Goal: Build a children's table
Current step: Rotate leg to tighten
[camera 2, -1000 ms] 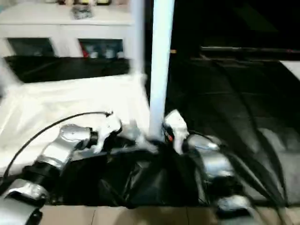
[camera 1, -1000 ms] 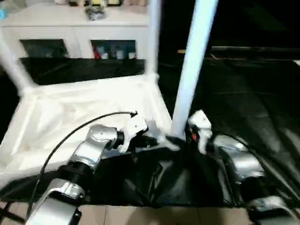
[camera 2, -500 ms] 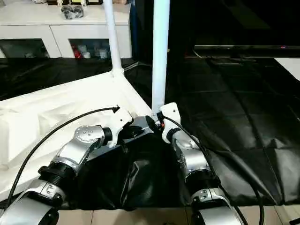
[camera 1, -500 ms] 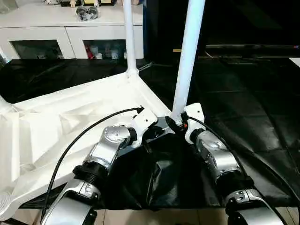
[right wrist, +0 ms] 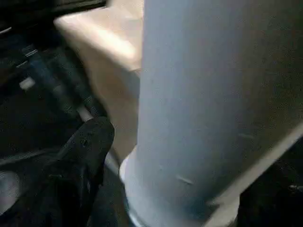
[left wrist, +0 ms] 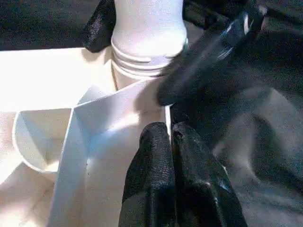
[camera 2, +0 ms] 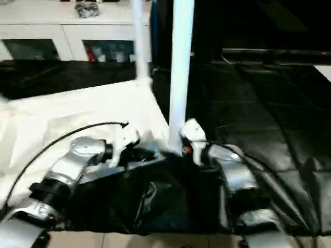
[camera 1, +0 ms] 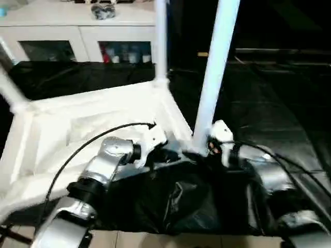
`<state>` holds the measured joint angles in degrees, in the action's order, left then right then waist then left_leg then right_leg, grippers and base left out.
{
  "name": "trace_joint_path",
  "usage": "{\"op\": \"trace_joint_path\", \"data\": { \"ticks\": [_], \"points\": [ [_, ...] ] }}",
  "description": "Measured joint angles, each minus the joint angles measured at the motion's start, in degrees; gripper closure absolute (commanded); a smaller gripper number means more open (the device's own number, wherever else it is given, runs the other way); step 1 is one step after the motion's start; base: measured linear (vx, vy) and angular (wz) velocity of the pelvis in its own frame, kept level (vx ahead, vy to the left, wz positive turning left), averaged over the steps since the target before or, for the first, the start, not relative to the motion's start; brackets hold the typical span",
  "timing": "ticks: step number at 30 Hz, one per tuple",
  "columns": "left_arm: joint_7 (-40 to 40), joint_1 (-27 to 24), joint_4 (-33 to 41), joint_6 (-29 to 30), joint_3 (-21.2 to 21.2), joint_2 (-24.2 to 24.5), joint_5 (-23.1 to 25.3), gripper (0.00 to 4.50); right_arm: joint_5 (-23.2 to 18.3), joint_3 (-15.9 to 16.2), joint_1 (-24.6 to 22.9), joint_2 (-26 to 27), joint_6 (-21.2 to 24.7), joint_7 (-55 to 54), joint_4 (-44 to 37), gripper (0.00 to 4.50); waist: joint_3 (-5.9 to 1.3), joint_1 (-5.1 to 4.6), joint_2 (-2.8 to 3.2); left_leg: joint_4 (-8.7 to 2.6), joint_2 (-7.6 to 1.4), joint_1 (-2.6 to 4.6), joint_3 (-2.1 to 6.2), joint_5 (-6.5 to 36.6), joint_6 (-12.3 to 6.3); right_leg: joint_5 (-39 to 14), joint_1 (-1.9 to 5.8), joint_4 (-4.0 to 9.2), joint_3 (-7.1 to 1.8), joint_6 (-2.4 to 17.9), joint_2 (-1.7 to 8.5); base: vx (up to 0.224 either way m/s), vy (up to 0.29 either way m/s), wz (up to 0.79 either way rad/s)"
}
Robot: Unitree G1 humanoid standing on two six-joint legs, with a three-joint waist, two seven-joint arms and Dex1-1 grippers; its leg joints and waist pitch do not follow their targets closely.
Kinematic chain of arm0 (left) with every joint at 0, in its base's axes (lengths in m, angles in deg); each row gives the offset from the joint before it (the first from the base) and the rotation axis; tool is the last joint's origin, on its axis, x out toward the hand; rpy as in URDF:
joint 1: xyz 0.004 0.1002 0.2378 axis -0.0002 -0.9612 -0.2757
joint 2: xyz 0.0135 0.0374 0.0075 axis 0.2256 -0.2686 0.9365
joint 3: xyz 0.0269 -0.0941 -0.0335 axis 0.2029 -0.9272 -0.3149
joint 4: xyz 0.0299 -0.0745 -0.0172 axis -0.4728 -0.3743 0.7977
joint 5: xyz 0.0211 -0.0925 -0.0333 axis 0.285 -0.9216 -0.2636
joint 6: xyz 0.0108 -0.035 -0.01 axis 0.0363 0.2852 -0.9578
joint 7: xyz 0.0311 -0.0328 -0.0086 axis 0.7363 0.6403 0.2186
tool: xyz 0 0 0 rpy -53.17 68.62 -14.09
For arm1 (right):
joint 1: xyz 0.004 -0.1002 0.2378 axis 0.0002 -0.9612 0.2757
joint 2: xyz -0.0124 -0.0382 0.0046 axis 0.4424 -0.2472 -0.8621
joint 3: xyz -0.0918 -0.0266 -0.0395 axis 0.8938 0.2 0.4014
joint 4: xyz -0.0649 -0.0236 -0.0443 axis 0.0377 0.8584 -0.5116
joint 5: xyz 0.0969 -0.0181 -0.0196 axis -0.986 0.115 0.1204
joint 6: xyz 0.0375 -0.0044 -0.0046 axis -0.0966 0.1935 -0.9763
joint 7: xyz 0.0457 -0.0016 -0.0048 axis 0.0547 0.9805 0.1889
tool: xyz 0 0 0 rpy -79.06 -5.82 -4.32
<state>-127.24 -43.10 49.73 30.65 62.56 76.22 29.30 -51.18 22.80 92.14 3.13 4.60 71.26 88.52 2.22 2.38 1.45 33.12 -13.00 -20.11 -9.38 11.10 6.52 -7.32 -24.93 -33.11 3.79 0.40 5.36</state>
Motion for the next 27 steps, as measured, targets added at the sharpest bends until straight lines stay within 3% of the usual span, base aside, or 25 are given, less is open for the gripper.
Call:
{"op": "trace_joint_path", "data": {
  "ticks": [8,9,12,14,20,24,27],
  "points": [
    [-7.5,0.0,0.7,-0.1,1.9,2.8,-1.1,4.5,-1.9,3.2,-1.6,-4.0,2.4,10.9,-4.6,0.64,0.02,0.98,-0.04,0.17,0.0,0.03,-0.06,0.0,0.0,-0.2,0.07,-0.01,-0.09,-0.3,0.01,0.0,0.0,0.0],
    [-8.4,0.0,0.8,-0.1,2.0,3.1,-1.1,4.5,-2.0,3.3,-1.8,-4.0,2.6,11.7,-5.0,0.9,0.02,1.03,-0.04,0.17,0.0,0.03,-0.06,0.0,0.0,-0.2,0.06,-0.01,-0.09,-0.3,0.01,0.0,0.0,0.0],
    [-9.9,0.0,1.2,-0.1,2.4,3.8,-1.2,4.5,-2.1,3.6,-1.8,-4.1,3.1,12.5,-5.4,0.97,0.01,1.06,-0.04,0.16,0.0,0.03,-0.06,0.0,0.0,-0.2,0.06,-0.02,-0.09,-0.3,0.01,0.0,0.0,0.0],
    [-10.1,0.0,1.3,-0.1,2.4,3.9,-1.2,4.5,-2.1,3.6,-1.9,-4.0,3.2,12.7,-5.6,1.3,0.01,1.05,-0.04,0.17,0.0,0.03,-0.06,0.0,0.01,-0.1,0.06,-0.03,-0.09,-0.2,0.01,0.0,0.0,0.0],
    [-9.6,0.0,1.3,-0.5,2.5,3.8,-1.1,4.5,-2.0,3.6,-1.9,-4.0,3.4,12.0,-5.6,1.68,0.01,1.16,-0.04,0.16,0.0,0.03,-0.06,0.0,0.0,-0.1,0.07,-0.03,-0.09,-0.2,0.01,0.0,0.0,0.0],
    [-5.3,0.0,1.0,-0.6,2.0,2.7,-0.1,4.5,-1.3,2.1,-2.0,-2.8,3.9,7.4,-4.9,1.78,0.01,1.12,-0.04,0.2,0.01,0.04,-0.06,0.0,0.0,-0.2,0.11,-0.02,-0.12,-0.3,0.02,0.0,0.0,0.0],
    [1.4,0.1,-0.3,0.1,0.2,0.7,1.0,4.5,-0.9,-1.2,-1.5,1.5,4.0,-2.6,-1.5,1.8,-0.02,0.61,-0.11,0.3,0.01,0.09,-0.06,0.0,0.0,-0.2,0.12,-0.01,-0.11,-0.3,0.01,0.0,0.0,0.0]
  ]
}}
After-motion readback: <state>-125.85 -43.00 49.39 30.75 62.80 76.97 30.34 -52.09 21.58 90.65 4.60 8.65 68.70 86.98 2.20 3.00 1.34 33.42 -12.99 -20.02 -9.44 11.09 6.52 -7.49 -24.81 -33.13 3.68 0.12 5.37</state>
